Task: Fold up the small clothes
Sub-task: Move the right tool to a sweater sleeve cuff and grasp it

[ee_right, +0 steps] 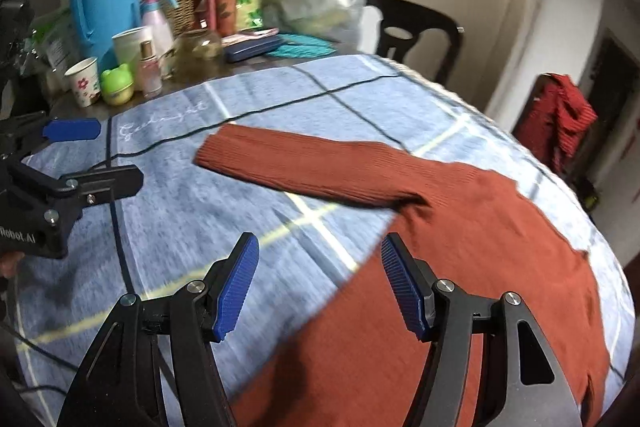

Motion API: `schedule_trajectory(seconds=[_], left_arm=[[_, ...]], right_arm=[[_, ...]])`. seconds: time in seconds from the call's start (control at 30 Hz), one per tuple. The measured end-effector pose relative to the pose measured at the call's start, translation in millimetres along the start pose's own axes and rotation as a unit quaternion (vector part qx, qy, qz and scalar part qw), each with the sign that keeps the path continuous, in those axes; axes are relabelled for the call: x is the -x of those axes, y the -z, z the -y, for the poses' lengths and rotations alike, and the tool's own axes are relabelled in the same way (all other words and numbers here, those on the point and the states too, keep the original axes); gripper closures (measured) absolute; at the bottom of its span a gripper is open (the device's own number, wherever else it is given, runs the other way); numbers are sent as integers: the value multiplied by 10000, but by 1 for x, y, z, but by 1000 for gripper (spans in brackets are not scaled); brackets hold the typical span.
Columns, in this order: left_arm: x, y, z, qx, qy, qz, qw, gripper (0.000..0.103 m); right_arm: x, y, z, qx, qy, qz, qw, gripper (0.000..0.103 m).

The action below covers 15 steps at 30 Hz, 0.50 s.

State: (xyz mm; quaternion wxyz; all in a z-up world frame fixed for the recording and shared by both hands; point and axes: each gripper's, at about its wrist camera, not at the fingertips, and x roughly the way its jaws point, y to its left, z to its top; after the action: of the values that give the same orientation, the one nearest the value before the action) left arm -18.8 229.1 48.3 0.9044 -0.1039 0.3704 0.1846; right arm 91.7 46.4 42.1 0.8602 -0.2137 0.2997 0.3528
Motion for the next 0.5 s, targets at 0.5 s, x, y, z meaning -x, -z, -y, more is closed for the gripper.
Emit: schedule_trajectory(seconds=[0.5], left_arm=[[-12,2,-41,426,-267,-130,9986,2]], right_arm=[[-65,-43,-37,669,-677,-144,9954,39]])
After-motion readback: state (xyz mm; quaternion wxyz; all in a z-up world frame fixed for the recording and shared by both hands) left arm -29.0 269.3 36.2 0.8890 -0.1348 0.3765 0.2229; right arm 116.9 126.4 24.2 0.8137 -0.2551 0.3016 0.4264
